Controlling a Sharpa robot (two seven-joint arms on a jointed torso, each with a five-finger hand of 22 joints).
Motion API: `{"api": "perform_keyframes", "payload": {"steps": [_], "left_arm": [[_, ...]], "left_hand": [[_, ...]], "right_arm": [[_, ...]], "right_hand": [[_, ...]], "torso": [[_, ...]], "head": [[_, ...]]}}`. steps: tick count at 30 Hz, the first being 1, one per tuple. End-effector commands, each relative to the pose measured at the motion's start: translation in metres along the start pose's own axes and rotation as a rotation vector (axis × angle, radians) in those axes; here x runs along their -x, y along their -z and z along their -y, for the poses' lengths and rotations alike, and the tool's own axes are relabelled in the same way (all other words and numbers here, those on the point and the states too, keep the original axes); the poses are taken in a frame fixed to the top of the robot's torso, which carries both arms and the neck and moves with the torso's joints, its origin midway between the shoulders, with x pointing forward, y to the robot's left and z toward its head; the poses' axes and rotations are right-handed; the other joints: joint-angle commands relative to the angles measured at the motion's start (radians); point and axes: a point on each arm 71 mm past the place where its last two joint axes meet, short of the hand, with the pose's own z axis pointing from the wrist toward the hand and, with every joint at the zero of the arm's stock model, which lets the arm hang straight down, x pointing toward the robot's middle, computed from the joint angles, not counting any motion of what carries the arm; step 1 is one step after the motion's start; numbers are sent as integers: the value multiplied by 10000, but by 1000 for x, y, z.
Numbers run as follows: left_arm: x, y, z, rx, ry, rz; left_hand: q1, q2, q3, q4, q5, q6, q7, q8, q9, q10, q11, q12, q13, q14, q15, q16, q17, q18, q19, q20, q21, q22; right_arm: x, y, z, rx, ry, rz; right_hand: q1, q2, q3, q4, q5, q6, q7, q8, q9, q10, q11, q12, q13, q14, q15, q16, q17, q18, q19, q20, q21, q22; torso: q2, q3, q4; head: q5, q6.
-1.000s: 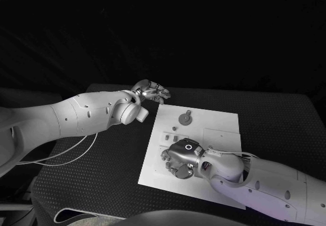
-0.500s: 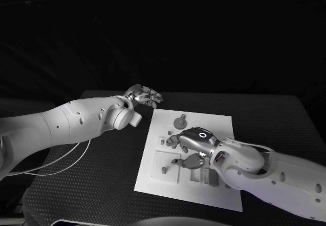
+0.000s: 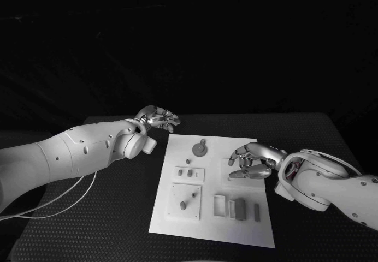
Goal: Assemble the parts on the task board
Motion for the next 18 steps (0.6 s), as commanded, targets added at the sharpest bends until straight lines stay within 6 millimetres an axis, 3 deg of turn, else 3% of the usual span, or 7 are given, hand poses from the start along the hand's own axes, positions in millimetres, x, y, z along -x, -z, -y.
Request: {"api": "perform_keyframes", "payload": {"steps": [1, 5, 7, 12, 15, 16, 18], "left_arm": [[-2, -1, 2, -138, 91, -97], [-3, 0, 2, -127, 100, -130], [-3, 0, 1, -119, 100, -131], [-3, 0, 0, -100, 107, -156], [-5, 1, -1, -84, 128, -224], [-5, 1, -1, -86, 134, -239], [-6, 2, -1, -91, 144, -267]], "left_hand": [[-101, -26, -30, 15, 46, -63, -12, 31, -14, -60, -25, 13, 0, 67, -1, -67, 12, 135, 43, 12, -64, 14], [-104, -25, -32, 17, 46, -64, -12, 32, -15, -61, -25, 13, 0, 68, -1, -68, 14, 135, 44, 12, -64, 15], [-105, -25, -32, 18, 46, -64, -12, 32, -15, -62, -25, 12, 0, 68, -1, -69, 16, 135, 43, 12, -65, 15], [-109, -25, -34, 22, 46, -64, -12, 33, -15, -62, -24, 12, 0, 68, -1, -71, 18, 135, 43, 12, -67, 16], [-115, -15, -36, 31, 47, -35, -22, 53, -9, -66, -23, 12, 0, 66, 0, -79, 27, 134, 40, 12, -73, 18], [-116, -15, -36, 32, 47, -31, -24, 55, -8, -67, -23, 12, 0, 65, 0, -80, 29, 134, 39, 12, -74, 18], [-120, -21, -41, 32, 46, -43, -22, 50, -12, -72, -21, 10, -1, 63, 0, -84, 32, 134, 39, 13, -75, 19]], "right_arm": [[-17, 9, 15, -1624, -1035, -2385], [-30, 24, 28, -2642, -790, -3894], [-33, 28, 31, -3004, -863, -4155], [-44, 37, 32, -3746, -951, -4558], [-49, 38, 31, -3884, -760, -4556], [-50, 39, 30, -3915, -761, -4551], [-51, 38, 31, -4056, -701, -4381]], "right_hand": [[-393, 16, 70, 435, -24, 353, -94, 92, 159, -635, -366, 1323, 642, 456, -221, 877, 199, -10, 507, -278, 492, 241], [-1737, 842, -138, 1602, -19, 805, -301, 359, 427, -222, -544, 1929, 781, 756, -398, 1300, 221, -10, 798, -464, 707, 215], [-1900, 951, -235, 1474, -16, 932, -446, 463, 647, -112, -696, 2204, 818, 840, -565, 1509, 207, -10, 873, -696, 845, 220], [-2614, 529, -369, 1881, -22, 830, -431, 351, 729, -105, -686, 2299, 764, 884, -555, 1627, 202, -10, 911, -771, 893, 198], [-3161, -142, 56, 2681, -21, 890, -469, 255, 776, -63, -701, 2424, 706, 1019, -582, 1776, 332, -10, 979, -919, 951, 196], [-3230, -143, 11, 2745, -19, 935, -466, 260, 804, -51, -719, 2467, 702, 1059, -586, 1816, 374, -10, 981, -932, 985, 208], [-3323, 206, -698, 2427, -19, 968, -491, 233, 885, -83, -741, 2559, 684, 1068, -601, 1906, 402, -10, 884, -971, 1081, 221]], "torso": [[-25, 35, -53], [-6, 21, -33], [6, 17, -26], [-21, 10, -44], [-17, 2, -33], [-11, -4, -24], [-4, -14, -10]], "head": [[-118, 22], [-232, 40], [-265, 12], [-344, -51], [-419, -80], [-450, -80], [-489, -93]]}}
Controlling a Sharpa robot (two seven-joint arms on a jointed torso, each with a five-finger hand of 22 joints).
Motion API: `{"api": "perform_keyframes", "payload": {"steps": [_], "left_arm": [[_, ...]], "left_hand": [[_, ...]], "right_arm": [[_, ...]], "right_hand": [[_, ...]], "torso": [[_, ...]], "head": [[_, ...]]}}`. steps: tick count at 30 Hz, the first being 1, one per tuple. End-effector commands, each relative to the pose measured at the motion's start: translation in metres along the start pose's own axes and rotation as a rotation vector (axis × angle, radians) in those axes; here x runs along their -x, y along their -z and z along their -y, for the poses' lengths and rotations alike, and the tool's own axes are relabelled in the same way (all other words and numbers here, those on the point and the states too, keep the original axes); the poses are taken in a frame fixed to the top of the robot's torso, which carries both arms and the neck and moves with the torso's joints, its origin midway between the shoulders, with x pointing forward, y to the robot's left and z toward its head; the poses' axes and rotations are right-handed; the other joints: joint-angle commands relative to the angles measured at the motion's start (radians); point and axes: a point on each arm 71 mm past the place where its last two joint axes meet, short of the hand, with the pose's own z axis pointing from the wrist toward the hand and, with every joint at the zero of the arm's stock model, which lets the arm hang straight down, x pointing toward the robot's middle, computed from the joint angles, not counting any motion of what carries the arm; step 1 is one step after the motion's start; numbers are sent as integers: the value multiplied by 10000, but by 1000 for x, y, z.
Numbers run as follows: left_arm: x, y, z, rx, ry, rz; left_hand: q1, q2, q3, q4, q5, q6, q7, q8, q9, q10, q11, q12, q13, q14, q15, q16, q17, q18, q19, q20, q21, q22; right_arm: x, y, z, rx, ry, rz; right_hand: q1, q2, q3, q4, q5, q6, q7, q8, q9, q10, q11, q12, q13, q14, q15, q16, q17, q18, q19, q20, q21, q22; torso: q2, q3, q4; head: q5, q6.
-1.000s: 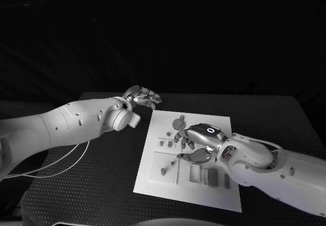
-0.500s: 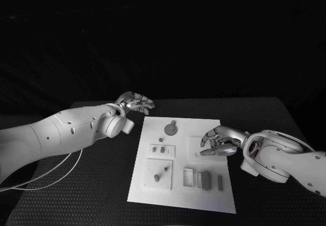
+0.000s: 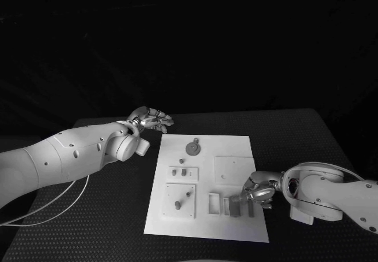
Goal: Assemble the parts on the task board
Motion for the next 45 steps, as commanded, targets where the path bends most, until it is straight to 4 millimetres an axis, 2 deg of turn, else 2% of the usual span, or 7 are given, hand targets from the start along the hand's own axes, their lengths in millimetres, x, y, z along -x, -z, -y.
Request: {"api": "perform_keyframes", "payload": {"steps": [1, 15, 23, 28, 31, 36, 45], "left_arm": [[-3, 0, 2, -134, 101, -197], [-4, 2, 2, -136, 113, -218], [-4, 2, 2, -124, 124, -248], [-3, 3, 1, -115, 124, -233], [-3, 3, 1, -114, 123, -230], [-3, 3, 1, -117, 123, -224], [-1, 3, 1, -90, 114, -178]], "left_hand": [[-121, -21, -41, 33, 47, -47, -21, 48, -12, -74, -20, 10, -1, 63, 1, -44, 13, 134, 39, 12, -36, 10], [-136, -20, -49, 43, 46, -61, -17, 43, -17, -79, -18, 9, -1, 62, 2, -51, 22, 132, 38, 14, -40, 13], [-144, -23, -54, 48, 45, -64, -15, 43, -18, -80, -18, 9, -1, 61, 3, -55, 26, 132, 38, 15, -42, 14], [-149, -23, -57, 51, 45, -65, -15, 43, -18, -80, -17, 10, -1, 60, 3, -58, 29, 131, 36, 15, -44, 15], [-153, -20, -58, 55, 46, -65, -14, 44, -19, -81, -17, 10, -1, 59, 4, -59, 31, 131, 36, 15, -45, 15], [-154, -17, -58, 57, 47, -65, -15, 45, -19, -81, -17, 10, -1, 59, 4, -61, 33, 132, 36, 15, -46, 16], [-154, -16, -58, 59, 48, -62, -16, 48, -19, -83, -17, 10, -1, 58, 4, -65, 38, 132, 35, 14, -48, 18]], "right_arm": [[-3, -1, 4, -742, 64, -163], [-12, -16, -1, -858, 294, -166], [-19, -23, -2, -879, 270, -156], [-20, -25, -4, -865, 352, -149], [-20, -25, -5, -815, 420, -8], [-19, -25, -5, -785, 497, 180], [-19, -22, -6, -602, 219, 411]], "right_hand": [[-75, 193, -381, -113, -18, 650, -157, -53, 49, -386, -439, 55, -29, 302, -198, 65, 66, 305, -88, -62, 61, 216], [-101, 288, -527, -128, -17, 656, -170, -138, 52, -359, -456, 95, -82, 390, -219, 127, 128, 305, -85, -113, 99, 202], [88, 466, -654, -396, -17, 683, -161, -239, 30, -374, -446, 118, -141, 315, -207, 148, -14, 305, -127, -139, 123, 197], [551, 841, -774, -1155, -13, 703, -145, -327, 17, -399, -429, 132, -199, 266, -190, 168, -105, 305, -171, -132, 150, 198], [875, 1451, -911, -2221, -24, 776, -132, -381, 21, -409, -426, 166, -249, 257, -177, 201, -150, 303, -203, -71, 169, 189], [1301, 2164, -689, -3836, -20, 1042, -189, -414, 37, -329, -462, 216, -367, 346, -203, 250, -208, 305, -123, 14, 182, 157], [1801, 2386, -464, -3987, -19, 1294, -256, -393, 78, -227, -526, 269, -446, 467, -239, 304, -184, 305, -71, 25, 204, 168]], "torso": [[13, -26, 33], [16, -46, 50], [15, -31, 37], [15, -24, 38], [12, -23, 32], [12, -20, 33], [8, -27, 28]], "head": [[-95, -38], [-23, -170], [9, -219], [24, -261], [28, -283], [26, -298], [26, -318]]}}
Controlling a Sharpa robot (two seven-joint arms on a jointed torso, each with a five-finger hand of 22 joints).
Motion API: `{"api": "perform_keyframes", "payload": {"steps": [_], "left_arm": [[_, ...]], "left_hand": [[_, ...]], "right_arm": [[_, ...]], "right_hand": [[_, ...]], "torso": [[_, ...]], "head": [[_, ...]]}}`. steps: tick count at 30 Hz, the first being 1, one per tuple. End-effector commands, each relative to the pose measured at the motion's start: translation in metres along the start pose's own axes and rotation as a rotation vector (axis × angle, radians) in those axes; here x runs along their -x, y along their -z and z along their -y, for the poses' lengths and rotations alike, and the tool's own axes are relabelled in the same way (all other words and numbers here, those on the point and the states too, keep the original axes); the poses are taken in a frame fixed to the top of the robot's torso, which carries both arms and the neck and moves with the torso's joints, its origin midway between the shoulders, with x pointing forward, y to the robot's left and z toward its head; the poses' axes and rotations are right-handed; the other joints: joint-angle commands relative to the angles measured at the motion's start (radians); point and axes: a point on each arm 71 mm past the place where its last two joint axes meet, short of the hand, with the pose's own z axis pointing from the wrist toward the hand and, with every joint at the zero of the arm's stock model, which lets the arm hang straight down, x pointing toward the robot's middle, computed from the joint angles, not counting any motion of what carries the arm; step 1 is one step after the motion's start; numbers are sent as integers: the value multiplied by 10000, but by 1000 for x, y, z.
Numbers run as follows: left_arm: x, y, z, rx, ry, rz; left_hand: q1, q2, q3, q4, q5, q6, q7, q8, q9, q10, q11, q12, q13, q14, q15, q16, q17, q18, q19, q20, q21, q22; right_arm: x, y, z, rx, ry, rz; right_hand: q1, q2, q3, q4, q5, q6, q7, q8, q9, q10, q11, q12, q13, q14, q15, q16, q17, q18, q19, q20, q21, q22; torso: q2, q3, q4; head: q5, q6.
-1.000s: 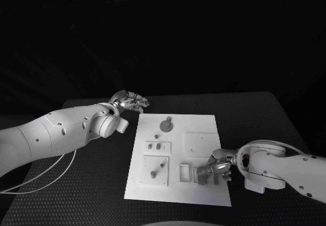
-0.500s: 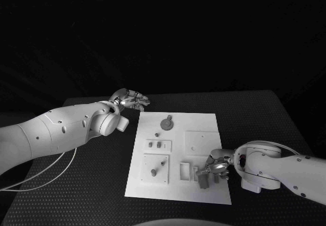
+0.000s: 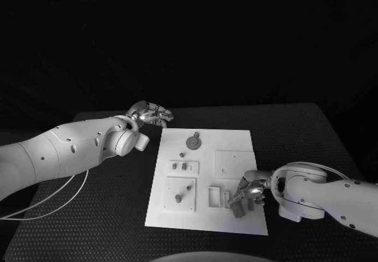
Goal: Assemble the parts on the task board
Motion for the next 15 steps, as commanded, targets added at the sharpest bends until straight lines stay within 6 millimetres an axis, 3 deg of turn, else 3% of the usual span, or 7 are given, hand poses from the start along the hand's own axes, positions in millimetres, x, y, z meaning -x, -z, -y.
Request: {"api": "perform_keyframes", "payload": {"steps": [1, 15], "left_arm": [[-1, 0, 2, -102, 65, -89], [-3, -1, 2, -45, 71, -124]], "left_hand": [[-114, 24, -32, 32, 49, -62, -16, 49, -11, -84, -17, 10, -1, 58, 3, -66, 15, 133, 36, 13, -48, 12], [-154, 22, -44, 71, 49, -99, -3, 35, -22, -113, -4, 0, -6, 53, 8, -85, 36, 130, 30, 17, -57, 18]], "right_arm": [[-2, 2, 1, 56, -166, 209], [27, 21, -12, 492, -2366, 435]], "right_hand": [[636, 644, 852, -852, 70, 220, 98, 55, 16, 69, -37, 71, -21, 91, -35, 54, 16, 280, 36, 56, 46, 169], [471, 536, 759, -851, 71, 411, 33, 42, 16, 165, -100, 76, -95, 183, -89, 75, -9, 280, 107, 52, 49, 153]], "torso": [[-5, -6, -6], [1, -26, 1]], "head": [[0, -6], [-15, 15]]}}
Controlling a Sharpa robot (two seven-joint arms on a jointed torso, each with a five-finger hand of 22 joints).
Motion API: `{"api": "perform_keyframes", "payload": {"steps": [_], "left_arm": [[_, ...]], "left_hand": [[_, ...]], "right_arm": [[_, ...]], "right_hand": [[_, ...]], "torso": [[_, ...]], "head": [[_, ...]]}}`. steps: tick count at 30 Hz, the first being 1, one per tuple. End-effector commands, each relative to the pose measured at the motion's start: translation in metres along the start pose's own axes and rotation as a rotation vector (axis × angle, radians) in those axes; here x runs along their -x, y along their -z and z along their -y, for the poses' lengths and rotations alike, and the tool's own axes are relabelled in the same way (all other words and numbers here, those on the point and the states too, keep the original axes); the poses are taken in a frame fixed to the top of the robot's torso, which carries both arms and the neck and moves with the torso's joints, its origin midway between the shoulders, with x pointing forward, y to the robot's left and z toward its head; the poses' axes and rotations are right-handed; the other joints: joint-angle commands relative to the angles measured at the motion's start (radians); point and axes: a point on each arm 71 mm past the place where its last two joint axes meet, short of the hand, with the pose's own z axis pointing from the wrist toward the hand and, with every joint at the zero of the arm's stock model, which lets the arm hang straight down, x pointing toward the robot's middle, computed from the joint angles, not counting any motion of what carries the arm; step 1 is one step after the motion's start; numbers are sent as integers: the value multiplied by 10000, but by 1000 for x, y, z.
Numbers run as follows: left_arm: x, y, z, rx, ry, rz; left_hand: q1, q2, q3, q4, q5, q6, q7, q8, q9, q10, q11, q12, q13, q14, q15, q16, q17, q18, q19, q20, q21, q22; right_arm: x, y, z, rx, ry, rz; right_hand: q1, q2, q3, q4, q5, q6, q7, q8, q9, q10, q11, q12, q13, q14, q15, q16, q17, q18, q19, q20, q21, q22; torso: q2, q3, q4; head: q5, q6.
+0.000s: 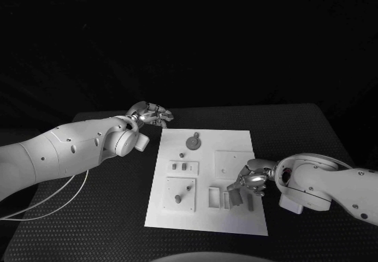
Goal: Assemble the parts on the task board
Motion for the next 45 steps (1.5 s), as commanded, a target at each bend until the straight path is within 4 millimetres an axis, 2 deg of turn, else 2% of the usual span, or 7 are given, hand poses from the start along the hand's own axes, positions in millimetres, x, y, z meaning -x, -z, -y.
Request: {"api": "perform_keyframes", "payload": {"steps": [1, 6, 15, 19, 23, 30, 45], "left_arm": [[-3, 0, 2, -58, 71, -127], [-2, 0, 1, -27, 73, -126], [-6, -1, 3, -49, 93, -233], [-7, -1, 3, -52, 99, -267], [-7, -1, 3, -28, 100, -274], [-6, 0, 2, -6, 95, -243], [-5, 0, 2, 0, 94, -228]], "left_hand": [[-122, -22, -19, 58, 51, -124, 6, 22, -30, -89, 36, -3, -8, 53, 8, -51, 29, 130, 31, 17, -59, 21], [-123, -21, -18, 60, 52, -125, 7, 22, -30, -89, 36, -3, -8, 53, 8, -52, 30, 131, 31, 17, -59, 21], [-159, -15, -23, 102, 54, -114, 6, 34, -29, -104, 42, -4, -11, 45, 13, -67, 43, 128, 22, 21, -67, 23], [-166, -14, -24, 109, 54, -113, 5, 36, -28, -107, 43, -5, -12, 44, 13, -69, 46, 128, 21, 21, -68, 24], [-170, -12, -24, 116, 54, -112, 5, 37, -29, -110, 44, -5, -12, 43, 14, -72, 49, 128, 19, 21, -69, 25], [-174, -12, -24, 122, 55, -111, 4, 39, -29, -113, 44, -5, -13, 42, 14, -75, 52, 129, 18, 22, -70, 25], [-175, 0, -16, 141, 57, -109, 0, 45, -29, -120, 45, -3, -13, 41, 14, -83, 64, 132, 14, 20, -73, 28]], "right_arm": [[0, 1, -3, 90, -1271, -125], [-1, -4, -10, -38, -1429, -178], [-4, -22, -26, -43, -587, -61], [-11, -27, -29, -69, -430, -252], [-17, -30, -29, -105, -308, -434], [-20, -32, -28, -145, -123, -590], [-23, -37, -30, -139, -97, -380]], "right_hand": [[349, 414, 788, -822, 34, 266, 178, 17, 72, 38, -13, 38, -9, 138, -82, 35, -18, 277, 72, 18, 49, 153], [349, 414, 788, -822, 34, 266, 178, 17, 72, 38, -13, 38, -9, 138, -82, 35, -18, 277, 72, 18, 49, 153], [9, -127, 673, -734, 32, 354, 160, -44, 49, 13, -32, -25, -81, 46, -107, 2, -203, 277, 84, 36, -8, 123], [-162, -236, 737, -659, 32, 382, 154, -80, 38, 22, -39, -32, -105, 54, -116, 7, -223, 277, 118, 27, -35, 105], [-256, -254, 790, -619, 33, 395, 152, -103, 32, 24, -41, -32, -116, 49, -120, 11, -246, 277, 132, 21, -52, 99], [-591, -269, 796, -498, 31, 411, 155, -146, 24, 9, -38, -31, -130, 21, -118, 20, -292, 277, 132, 27, -84, 97], [-1044, -258, 871, -382, 32, 461, 142, -195, 30, -6, -50, -5, -137, 32, -132, 58, -284, 277, 155, 1, -102, 115]], "torso": [[8, 4, 10], [10, 16, 10], [15, 14, 24], [20, 4, 34], [22, 0, 39], [17, 1, 16], [17, 22, 6]], "head": [[-8, 6], [18, 5], [21, -18], [30, -28], [58, -66], [135, -11], [143, -15]]}}
